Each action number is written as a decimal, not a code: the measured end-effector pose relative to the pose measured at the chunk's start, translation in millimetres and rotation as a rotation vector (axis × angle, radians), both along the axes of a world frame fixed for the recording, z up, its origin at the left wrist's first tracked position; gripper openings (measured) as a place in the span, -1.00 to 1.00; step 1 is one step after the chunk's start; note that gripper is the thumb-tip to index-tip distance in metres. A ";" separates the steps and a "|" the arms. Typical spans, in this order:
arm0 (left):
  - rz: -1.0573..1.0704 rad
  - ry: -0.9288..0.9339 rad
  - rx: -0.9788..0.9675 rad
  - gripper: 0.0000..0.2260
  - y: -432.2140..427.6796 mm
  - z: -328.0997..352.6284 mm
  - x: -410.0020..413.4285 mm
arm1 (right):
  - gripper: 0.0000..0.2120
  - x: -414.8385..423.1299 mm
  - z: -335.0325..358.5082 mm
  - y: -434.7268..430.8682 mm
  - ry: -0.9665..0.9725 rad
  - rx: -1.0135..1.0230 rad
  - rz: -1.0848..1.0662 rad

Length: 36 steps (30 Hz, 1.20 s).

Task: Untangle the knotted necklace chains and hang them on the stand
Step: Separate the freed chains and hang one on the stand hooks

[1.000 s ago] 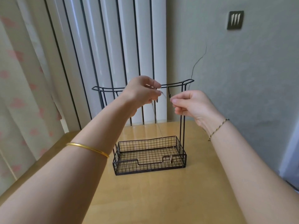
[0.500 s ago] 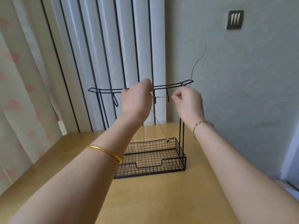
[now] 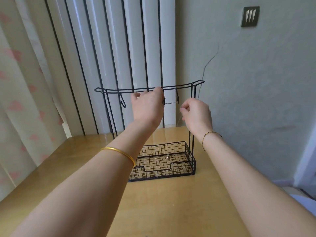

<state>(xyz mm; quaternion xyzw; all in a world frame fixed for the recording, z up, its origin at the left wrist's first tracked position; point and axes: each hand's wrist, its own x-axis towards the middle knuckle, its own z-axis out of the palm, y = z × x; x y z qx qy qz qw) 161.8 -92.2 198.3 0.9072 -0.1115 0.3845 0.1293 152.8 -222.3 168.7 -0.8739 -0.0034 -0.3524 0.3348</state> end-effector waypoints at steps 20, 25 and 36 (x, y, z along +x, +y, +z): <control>0.042 0.063 0.047 -0.80 -5.4 4.8 -7.4 | -0.85 -2.5 2.4 0.6 0.071 -0.018 -0.015; 0.041 0.083 0.052 -0.79 -3.4 5.6 -13.9 | -0.85 -6.0 3.1 1.6 0.096 -0.012 -0.004; -0.211 0.456 -0.163 -0.90 63.5 -90.1 -109.7 | -0.89 -98.9 -72.4 13.1 0.482 0.076 0.294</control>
